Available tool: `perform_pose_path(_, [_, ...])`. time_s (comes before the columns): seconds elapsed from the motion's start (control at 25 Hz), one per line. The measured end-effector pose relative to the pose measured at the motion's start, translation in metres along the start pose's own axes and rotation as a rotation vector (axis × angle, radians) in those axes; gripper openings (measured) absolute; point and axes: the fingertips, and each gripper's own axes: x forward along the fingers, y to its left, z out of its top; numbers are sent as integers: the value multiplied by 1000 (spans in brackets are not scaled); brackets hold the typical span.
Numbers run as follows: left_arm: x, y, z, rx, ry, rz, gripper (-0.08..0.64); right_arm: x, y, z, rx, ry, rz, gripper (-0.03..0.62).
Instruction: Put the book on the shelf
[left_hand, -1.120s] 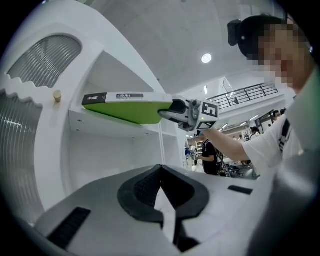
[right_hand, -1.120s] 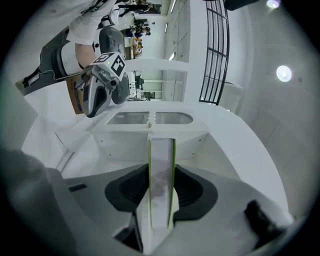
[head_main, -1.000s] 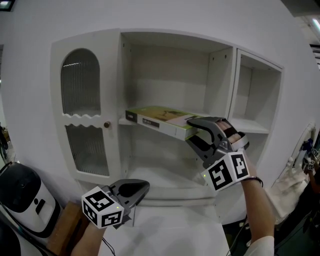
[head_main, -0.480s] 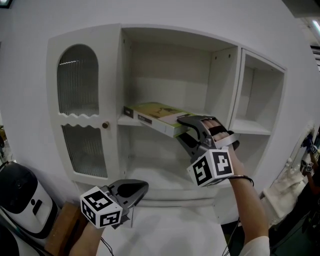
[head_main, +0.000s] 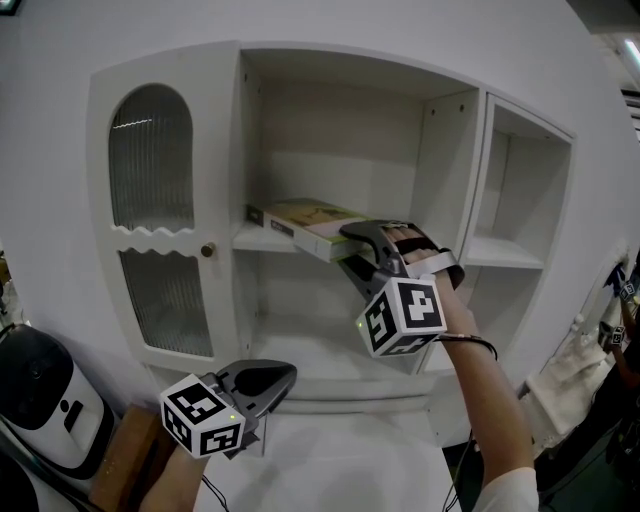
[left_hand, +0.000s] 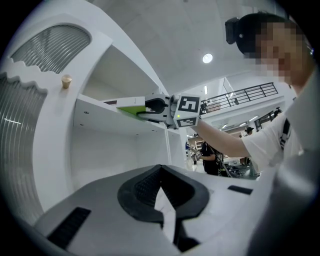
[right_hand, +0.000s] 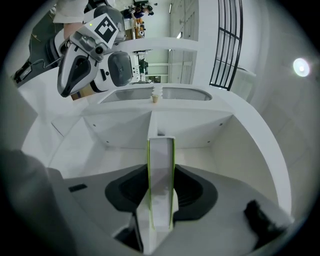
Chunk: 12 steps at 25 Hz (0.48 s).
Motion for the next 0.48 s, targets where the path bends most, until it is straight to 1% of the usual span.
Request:
perform_pose_path(0.24, [1,5,-2,-5,-2,8,8,6,0,-2,-1,11,26,150])
perform_pose_path(0.48, [6,3,-3,-6,5,6,8,6,0,-1,4,0,-2,150])
